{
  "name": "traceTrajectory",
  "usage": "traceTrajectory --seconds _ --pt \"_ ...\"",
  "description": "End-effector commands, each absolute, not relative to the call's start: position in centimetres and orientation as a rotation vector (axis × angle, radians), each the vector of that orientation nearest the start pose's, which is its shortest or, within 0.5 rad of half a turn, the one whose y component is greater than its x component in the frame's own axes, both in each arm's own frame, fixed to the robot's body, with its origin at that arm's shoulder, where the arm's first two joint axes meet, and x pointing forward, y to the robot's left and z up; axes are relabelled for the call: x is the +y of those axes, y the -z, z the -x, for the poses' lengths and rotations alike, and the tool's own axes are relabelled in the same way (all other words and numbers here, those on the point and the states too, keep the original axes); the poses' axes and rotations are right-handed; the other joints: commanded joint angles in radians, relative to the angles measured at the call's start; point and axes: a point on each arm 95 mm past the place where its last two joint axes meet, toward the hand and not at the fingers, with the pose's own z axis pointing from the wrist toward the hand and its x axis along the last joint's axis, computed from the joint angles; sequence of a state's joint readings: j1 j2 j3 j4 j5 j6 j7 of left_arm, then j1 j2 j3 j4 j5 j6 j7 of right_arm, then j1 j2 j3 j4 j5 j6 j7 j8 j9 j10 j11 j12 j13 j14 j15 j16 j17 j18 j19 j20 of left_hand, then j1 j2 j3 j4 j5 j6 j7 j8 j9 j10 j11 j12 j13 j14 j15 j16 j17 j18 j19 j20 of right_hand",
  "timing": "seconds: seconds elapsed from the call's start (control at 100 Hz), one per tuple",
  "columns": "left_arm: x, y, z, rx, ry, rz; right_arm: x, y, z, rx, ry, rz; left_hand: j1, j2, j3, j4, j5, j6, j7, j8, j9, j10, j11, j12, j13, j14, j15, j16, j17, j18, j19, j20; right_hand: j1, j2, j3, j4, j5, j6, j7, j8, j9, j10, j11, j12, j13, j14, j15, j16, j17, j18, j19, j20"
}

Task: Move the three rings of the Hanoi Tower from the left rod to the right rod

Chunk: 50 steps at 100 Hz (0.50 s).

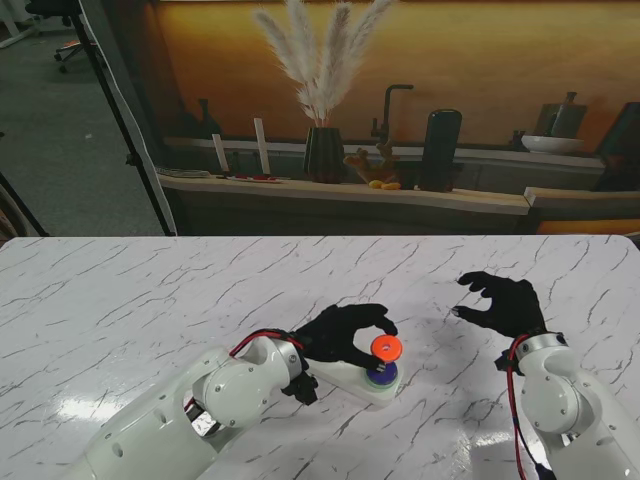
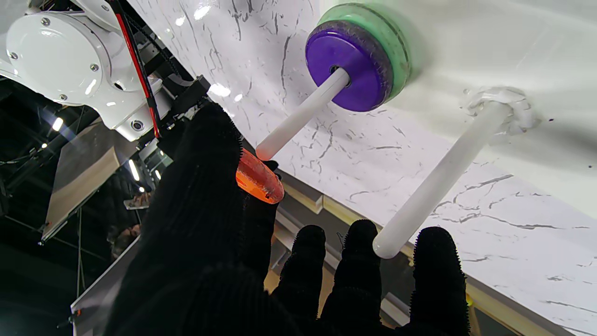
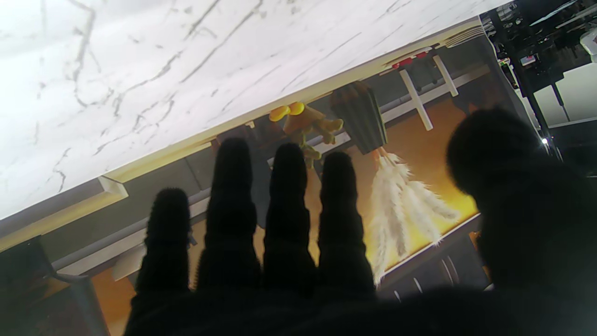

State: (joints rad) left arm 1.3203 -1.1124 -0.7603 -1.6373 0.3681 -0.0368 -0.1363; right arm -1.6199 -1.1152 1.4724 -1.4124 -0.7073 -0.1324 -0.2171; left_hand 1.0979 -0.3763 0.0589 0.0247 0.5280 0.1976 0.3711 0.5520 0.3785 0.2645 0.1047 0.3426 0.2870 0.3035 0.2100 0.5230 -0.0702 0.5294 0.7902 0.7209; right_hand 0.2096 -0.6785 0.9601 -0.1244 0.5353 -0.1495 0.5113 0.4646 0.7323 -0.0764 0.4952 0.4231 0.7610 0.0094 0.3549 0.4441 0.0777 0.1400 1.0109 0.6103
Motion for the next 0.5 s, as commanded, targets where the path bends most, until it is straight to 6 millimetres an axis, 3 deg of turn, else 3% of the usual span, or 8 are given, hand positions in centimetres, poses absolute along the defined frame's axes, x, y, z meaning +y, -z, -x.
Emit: traceTrajectory --seconds 0.0,0.49 --pt "-16.55 31.19 -36.97 1.849 2.055 1.567 -12.05 34.98 -39.89 1.017 -1.559 -1.494 0.052 0.057 0.012 0.001 0.067 -0.025 0.075 0.038 -0.005 -0.016 -0.002 0.005 0.008 -0.009 -0.001 -0.009 -0.015 0.002 0.014 -0.002 -0.006 -0.017 0.013 0.027 0.017 0.000 0.017 -0.013 -0.002 -0.012 0.014 0.003 0.007 -0.010 0.011 0.012 -0.002 0.284 0.013 0.011" --pt "-16.76 31.82 -37.24 1.857 2.037 1.600 -12.46 34.86 -39.84 1.001 -1.553 -1.493 0.057 0.053 0.015 0.002 0.066 -0.023 0.080 0.039 -0.005 -0.015 0.000 0.006 0.013 -0.003 0.008 -0.003 0.004 0.005 0.038 0.011 -0.004 -0.019 0.015 0.027 0.015 0.002 0.017 -0.014 -0.003 -0.012 0.014 0.002 0.007 -0.009 0.011 0.011 -0.001 0.284 0.014 0.011"
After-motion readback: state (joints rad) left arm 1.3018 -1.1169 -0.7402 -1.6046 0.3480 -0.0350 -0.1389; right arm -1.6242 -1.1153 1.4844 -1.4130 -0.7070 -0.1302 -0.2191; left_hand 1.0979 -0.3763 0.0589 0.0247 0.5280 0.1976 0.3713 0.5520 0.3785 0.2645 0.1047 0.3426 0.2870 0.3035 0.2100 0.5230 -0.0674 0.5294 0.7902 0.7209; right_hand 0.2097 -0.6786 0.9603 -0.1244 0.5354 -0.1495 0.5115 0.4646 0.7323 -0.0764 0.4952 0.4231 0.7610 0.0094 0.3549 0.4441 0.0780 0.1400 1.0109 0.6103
